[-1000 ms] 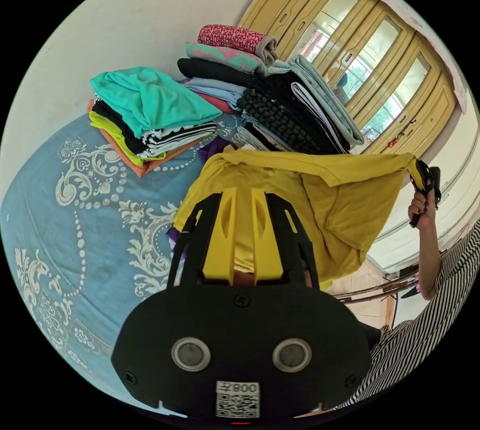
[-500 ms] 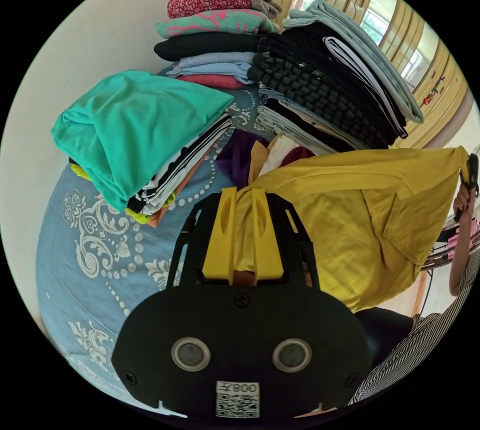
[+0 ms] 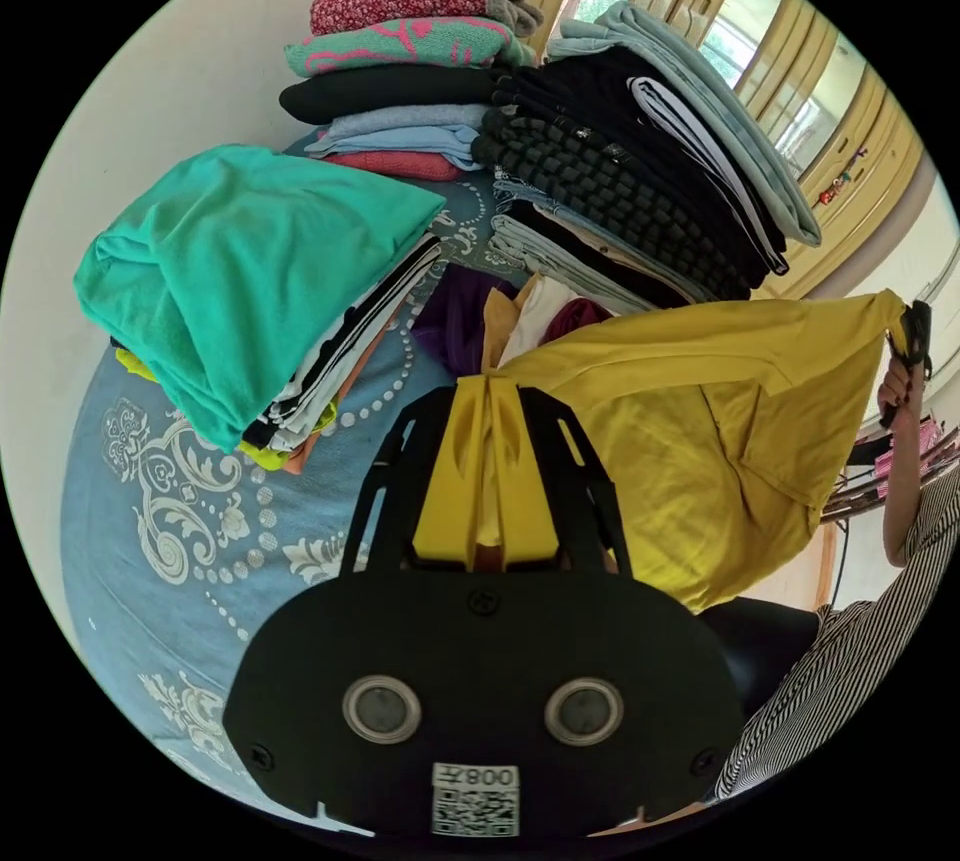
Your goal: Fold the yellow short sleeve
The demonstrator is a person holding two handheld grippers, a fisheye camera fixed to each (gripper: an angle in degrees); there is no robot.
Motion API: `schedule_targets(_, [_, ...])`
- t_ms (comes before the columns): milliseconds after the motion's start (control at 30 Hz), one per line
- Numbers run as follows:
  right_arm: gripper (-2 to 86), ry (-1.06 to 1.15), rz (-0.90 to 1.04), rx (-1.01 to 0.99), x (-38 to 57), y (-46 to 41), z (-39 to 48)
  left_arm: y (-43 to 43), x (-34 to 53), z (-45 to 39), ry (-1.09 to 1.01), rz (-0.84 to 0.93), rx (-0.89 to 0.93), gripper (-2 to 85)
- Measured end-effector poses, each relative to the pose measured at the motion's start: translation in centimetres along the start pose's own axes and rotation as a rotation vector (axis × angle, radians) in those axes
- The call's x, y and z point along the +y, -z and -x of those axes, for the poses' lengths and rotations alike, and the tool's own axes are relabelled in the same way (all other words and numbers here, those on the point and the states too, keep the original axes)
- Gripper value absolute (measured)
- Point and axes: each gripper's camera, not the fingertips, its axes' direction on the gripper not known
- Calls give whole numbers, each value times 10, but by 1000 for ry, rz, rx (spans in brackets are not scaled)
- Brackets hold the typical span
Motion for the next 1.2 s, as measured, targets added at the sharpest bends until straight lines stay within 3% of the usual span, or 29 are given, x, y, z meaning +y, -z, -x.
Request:
schedule_targets(467, [1,83,-85,-88,-8,32,35,226,225,16,116,-335,144,3])
schedule_targets(800, [0,260,-140,-288,-13,42,112,500,524,-33,188,-711,-41,2])
schedule_targets(967, [1,295,-85,-399,-11,15,144,585,658,-71,224,-655,-202,3])
schedule_targets(1200, [0,292,67,-545,7,-47,188,664,868,-108,399,-765,-204,4])
